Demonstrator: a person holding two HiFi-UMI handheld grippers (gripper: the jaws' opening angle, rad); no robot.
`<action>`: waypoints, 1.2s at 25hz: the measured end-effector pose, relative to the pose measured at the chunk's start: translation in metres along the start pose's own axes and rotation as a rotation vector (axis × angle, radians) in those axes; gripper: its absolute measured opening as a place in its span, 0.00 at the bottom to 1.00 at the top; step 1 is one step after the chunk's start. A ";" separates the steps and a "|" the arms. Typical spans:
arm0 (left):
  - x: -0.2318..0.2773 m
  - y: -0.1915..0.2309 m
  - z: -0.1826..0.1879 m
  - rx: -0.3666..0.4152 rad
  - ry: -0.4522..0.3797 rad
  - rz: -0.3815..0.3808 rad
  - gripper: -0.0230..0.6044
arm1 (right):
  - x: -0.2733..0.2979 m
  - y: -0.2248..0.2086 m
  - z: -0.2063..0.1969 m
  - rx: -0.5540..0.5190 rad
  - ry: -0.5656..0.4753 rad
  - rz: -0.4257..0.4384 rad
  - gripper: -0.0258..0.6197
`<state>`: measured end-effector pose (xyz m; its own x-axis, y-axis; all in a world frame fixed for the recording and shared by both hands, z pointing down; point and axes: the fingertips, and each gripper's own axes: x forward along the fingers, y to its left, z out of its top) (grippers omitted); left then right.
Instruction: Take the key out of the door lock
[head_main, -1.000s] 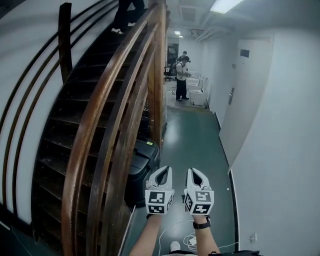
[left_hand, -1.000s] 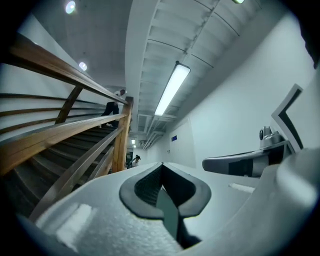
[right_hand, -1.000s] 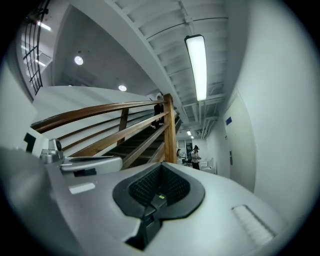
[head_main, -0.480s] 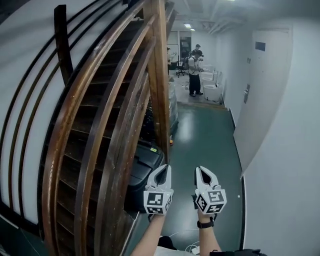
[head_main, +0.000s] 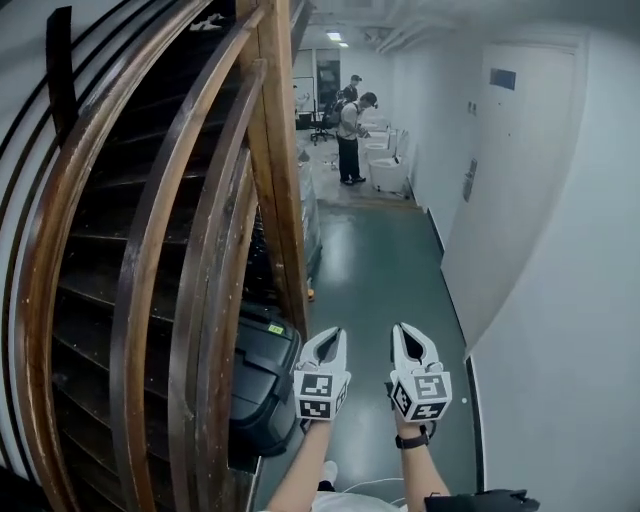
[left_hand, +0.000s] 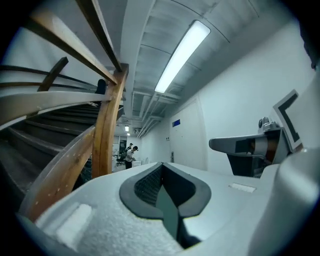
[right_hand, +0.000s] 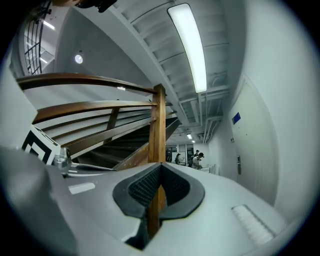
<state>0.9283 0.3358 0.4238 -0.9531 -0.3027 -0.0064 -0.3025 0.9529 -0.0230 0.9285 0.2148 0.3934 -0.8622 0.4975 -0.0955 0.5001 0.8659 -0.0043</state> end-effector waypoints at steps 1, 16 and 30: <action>0.015 0.009 0.005 -0.005 -0.010 -0.020 0.03 | 0.017 -0.001 0.003 0.001 -0.003 -0.001 0.04; 0.152 0.080 0.049 0.053 -0.092 -0.082 0.03 | 0.165 -0.046 0.027 0.018 -0.006 -0.048 0.04; 0.277 0.059 0.063 0.053 -0.170 -0.003 0.04 | 0.247 -0.150 0.025 0.054 -0.040 0.104 0.04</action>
<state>0.6472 0.3071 0.3574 -0.9350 -0.3085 -0.1751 -0.2996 0.9511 -0.0756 0.6429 0.2063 0.3454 -0.8021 0.5810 -0.1380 0.5911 0.8053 -0.0455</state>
